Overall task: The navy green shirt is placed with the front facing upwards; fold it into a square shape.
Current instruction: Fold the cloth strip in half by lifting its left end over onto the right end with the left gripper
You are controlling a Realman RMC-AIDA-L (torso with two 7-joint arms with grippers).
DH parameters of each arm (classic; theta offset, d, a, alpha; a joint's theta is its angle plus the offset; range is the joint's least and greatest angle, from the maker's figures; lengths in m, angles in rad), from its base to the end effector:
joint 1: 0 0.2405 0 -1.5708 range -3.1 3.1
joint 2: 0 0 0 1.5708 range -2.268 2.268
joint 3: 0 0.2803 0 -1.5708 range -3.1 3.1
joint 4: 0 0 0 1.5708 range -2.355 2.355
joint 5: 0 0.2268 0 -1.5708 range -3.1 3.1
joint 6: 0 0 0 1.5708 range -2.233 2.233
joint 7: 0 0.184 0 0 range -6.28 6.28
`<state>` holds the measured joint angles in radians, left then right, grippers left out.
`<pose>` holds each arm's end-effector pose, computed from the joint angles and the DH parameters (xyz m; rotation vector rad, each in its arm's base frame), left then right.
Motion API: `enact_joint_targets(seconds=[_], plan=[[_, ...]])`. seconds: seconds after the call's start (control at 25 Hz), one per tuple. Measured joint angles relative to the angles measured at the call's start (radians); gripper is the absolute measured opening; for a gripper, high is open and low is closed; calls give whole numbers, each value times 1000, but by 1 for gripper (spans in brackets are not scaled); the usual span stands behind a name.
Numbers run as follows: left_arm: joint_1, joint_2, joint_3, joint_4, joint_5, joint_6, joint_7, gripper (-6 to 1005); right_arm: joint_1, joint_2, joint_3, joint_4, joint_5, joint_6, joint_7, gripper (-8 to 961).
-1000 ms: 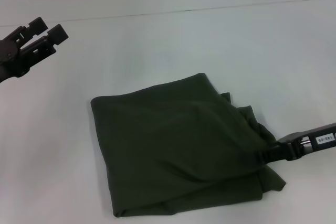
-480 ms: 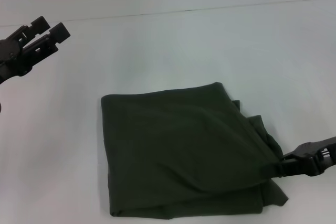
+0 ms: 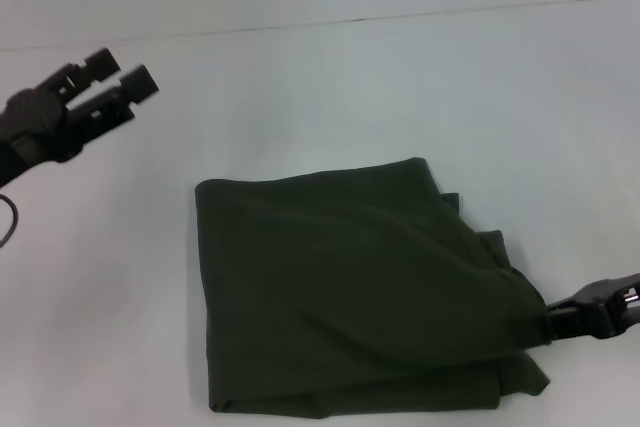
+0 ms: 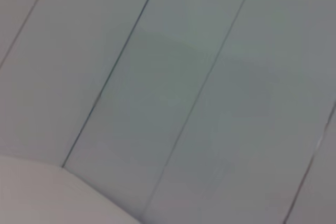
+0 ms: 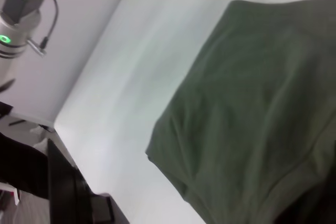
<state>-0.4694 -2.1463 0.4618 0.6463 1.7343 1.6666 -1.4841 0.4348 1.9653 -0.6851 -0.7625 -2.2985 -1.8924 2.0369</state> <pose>-0.2596 0.3641 -0.0035 -2.3146 -0.8177 -1.2781 0.3328 0.2885 0.0022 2.6066 -1.5696 -0.3119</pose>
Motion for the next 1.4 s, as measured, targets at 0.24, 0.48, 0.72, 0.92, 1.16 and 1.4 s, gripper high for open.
enact_joint_targets(seconds=[0.24,0.48,0.72,0.92,1.16,1.4], plan=[[-9,3,69,8,51,1,-3,903,3,-2,2,6,-24,5,-1,18],[-34,-1,153,10,127,-10,-4,902,-3,-10,11,8,-25,2,2,19],[-57,-1,198,12,244,-17,-30,902,-4,-11,6,8,-25,-3,5,20],[-61,-7,247,8,320,-74,-57,903,-4,-11,9,8,-26,-11,7,21],[-58,-12,278,-1,351,-109,-66,903,-5,-11,4,9,-41,-15,10,22],[-61,-15,308,-31,366,-147,-67,902,-5,-11,6,9,-63,-22,8,22]])
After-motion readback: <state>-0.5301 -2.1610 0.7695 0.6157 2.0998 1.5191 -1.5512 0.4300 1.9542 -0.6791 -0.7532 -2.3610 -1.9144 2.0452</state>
